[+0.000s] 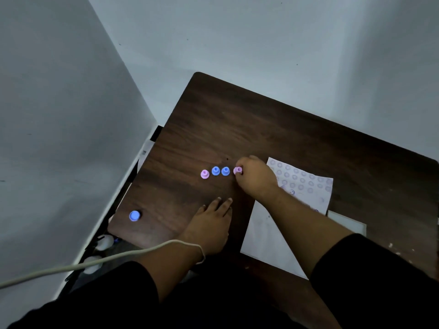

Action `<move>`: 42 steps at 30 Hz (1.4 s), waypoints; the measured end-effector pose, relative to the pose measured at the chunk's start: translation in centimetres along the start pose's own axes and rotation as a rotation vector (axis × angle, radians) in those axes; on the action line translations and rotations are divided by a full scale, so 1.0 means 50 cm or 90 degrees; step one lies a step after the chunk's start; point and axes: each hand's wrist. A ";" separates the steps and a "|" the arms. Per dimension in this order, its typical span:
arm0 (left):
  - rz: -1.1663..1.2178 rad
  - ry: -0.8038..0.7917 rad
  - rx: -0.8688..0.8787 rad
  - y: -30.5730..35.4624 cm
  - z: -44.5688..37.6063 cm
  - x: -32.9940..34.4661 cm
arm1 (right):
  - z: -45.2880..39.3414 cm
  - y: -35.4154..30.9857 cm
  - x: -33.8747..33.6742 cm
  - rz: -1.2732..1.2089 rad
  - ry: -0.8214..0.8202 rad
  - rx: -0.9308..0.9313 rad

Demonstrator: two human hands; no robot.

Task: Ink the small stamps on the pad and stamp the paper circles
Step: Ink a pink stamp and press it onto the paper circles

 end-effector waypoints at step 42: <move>0.010 0.056 0.183 0.157 -0.049 -0.060 | 0.251 0.249 -0.086 -0.081 0.114 0.202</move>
Point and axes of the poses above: each hand's wrist, its own z-axis away from the middle knuckle, its own x-axis out of the palm, y = z × x, and after that the axes turned 3 degrees about -x, right-handed
